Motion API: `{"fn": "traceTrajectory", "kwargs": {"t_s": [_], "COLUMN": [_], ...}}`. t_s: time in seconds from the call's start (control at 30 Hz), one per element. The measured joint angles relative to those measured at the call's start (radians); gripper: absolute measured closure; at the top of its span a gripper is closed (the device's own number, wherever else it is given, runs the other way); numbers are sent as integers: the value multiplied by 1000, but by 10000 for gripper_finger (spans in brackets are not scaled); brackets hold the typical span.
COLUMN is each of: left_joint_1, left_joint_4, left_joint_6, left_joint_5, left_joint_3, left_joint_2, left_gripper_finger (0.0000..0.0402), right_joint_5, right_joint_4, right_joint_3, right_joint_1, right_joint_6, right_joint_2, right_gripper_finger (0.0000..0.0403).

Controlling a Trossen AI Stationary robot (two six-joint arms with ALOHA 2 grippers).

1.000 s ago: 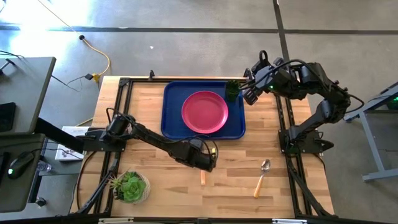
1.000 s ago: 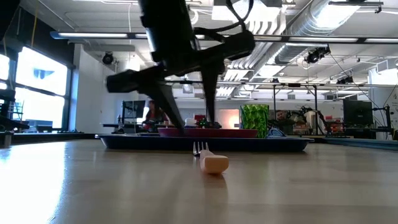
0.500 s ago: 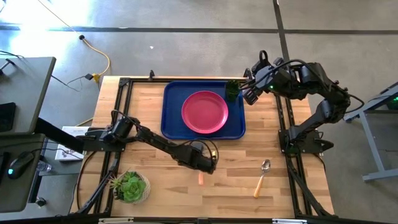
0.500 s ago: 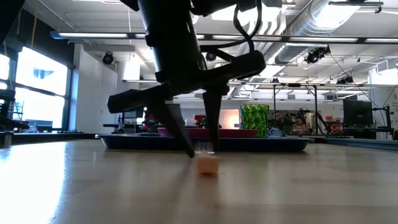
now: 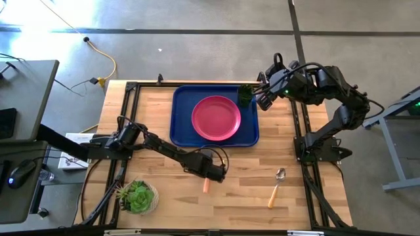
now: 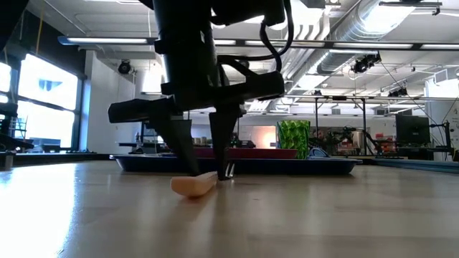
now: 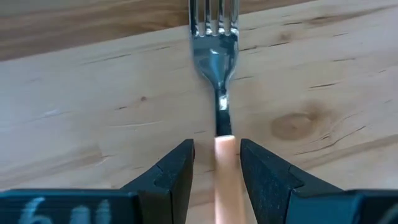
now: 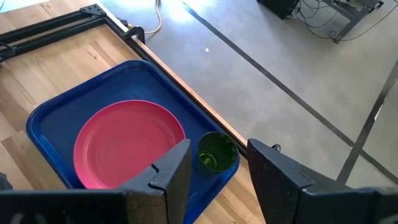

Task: Pick and place plate/cup/fork/spoon on tray
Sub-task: Put the orange fork to the left side of the pink plate on the blue serving tray

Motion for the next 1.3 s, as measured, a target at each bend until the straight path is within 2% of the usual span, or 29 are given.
{"fn": "traceTrajectory", "kwargs": {"t_s": [0.17,0.47,0.7,0.93,1.07,1.3], "left_joint_1": [0,5,5,4,10,72], "left_joint_4": [-13,-16,-12,-16,-42,-204], "left_joint_6": [22,47,58,57,57,79], "left_joint_5": [-1,23,37,48,-12,-98], "left_joint_3": [0,0,-2,-3,-3,-2], "left_joint_2": [4,5,-5,-90,-148,-255], "left_gripper_finger": [292,374,374,367,368,367], "right_joint_5": [0,0,0,0,0,-5], "right_joint_4": [0,0,0,0,0,0], "right_joint_3": [0,0,0,0,0,0], "right_joint_1": [0,0,0,0,0,0], "right_joint_6": [0,0,0,0,0,0], "right_joint_2": [0,0,0,0,0,0], "right_gripper_finger": [253,253,253,253,253,253]}}
